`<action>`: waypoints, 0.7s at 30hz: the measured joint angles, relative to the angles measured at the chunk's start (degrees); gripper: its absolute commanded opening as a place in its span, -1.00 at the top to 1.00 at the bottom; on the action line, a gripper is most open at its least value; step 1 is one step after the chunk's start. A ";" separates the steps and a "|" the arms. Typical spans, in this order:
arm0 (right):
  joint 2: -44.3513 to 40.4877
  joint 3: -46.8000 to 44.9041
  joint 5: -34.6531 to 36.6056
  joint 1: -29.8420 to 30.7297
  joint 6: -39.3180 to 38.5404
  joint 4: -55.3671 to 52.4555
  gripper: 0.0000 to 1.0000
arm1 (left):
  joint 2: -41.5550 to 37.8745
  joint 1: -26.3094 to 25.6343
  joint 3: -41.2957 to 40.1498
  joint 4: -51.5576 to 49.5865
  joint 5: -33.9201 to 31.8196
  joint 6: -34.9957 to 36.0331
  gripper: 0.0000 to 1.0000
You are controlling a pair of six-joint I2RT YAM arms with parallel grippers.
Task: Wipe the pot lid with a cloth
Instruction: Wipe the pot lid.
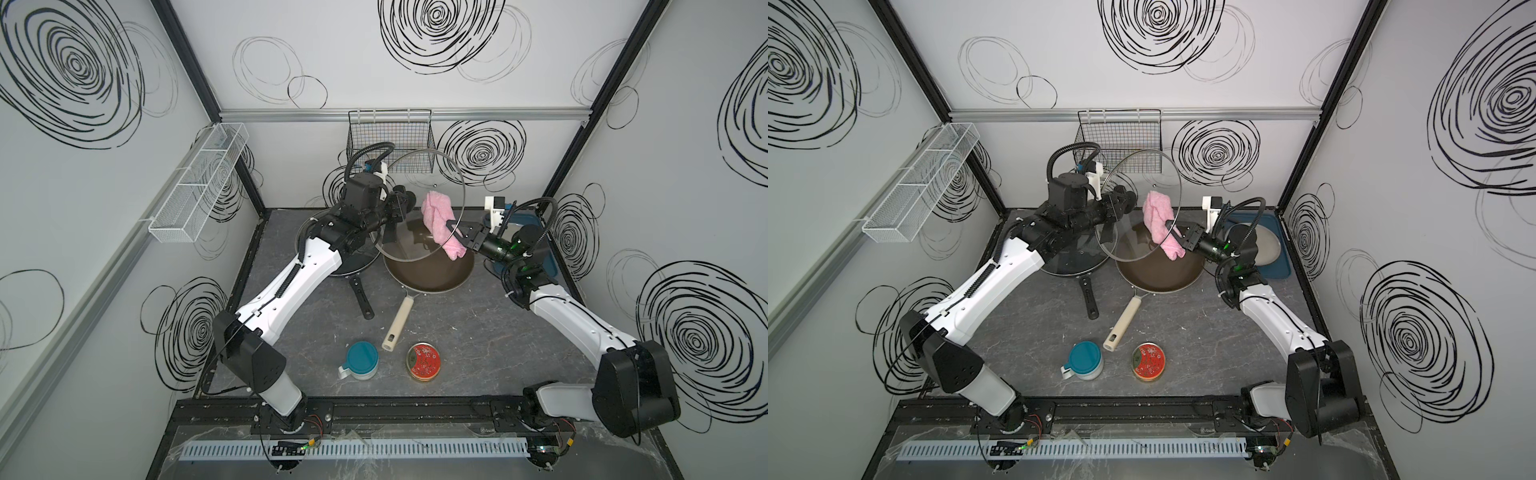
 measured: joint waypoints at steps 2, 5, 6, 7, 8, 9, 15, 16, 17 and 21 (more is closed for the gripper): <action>0.09 1.27 -0.46 -1.16 -0.26 -0.90 1.00 | -0.76 0.00 -0.66 -0.20 0.55 0.00 1.00; 1.05 4.94 -1.25 -2.54 -0.66 -1.22 1.00 | -1.77 -0.26 -1.57 -0.31 1.18 0.04 1.00; 1.70 6.36 -1.53 -2.84 -0.72 -1.14 1.00 | -1.97 -0.48 -1.70 -0.46 1.29 0.07 1.00; 2.34 7.52 -1.73 -3.02 -0.79 -0.92 1.00 | -2.05 -0.63 -1.77 -0.59 1.33 0.11 1.00; 3.19 8.76 -1.97 -3.06 -0.85 -0.59 1.00 | -2.14 -0.87 -1.86 -0.61 1.40 0.22 1.00; 4.11 9.79 -2.21 -3.06 -0.83 -0.24 1.00 | -2.14 -1.14 -1.97 -0.61 1.38 0.28 1.00; 10.75 12.94 -3.67 -3.06 0.63 2.89 1.00 | -2.16 -2.95 -2.23 -1.53 1.62 0.50 1.00; 11.96 13.33 -3.78 -3.04 1.03 3.43 1.00 | -2.16 -3.21 -2.23 -1.77 1.73 0.48 1.00; 13.25 13.73 -3.98 -3.02 1.38 4.20 1.00 | -2.16 -3.54 -2.23 -1.99 1.86 0.50 1.00; 17.92 16.04 -4.44 -2.58 2.95 6.82 1.00 | -2.16 -4.79 -2.23 -2.86 2.40 0.48 1.00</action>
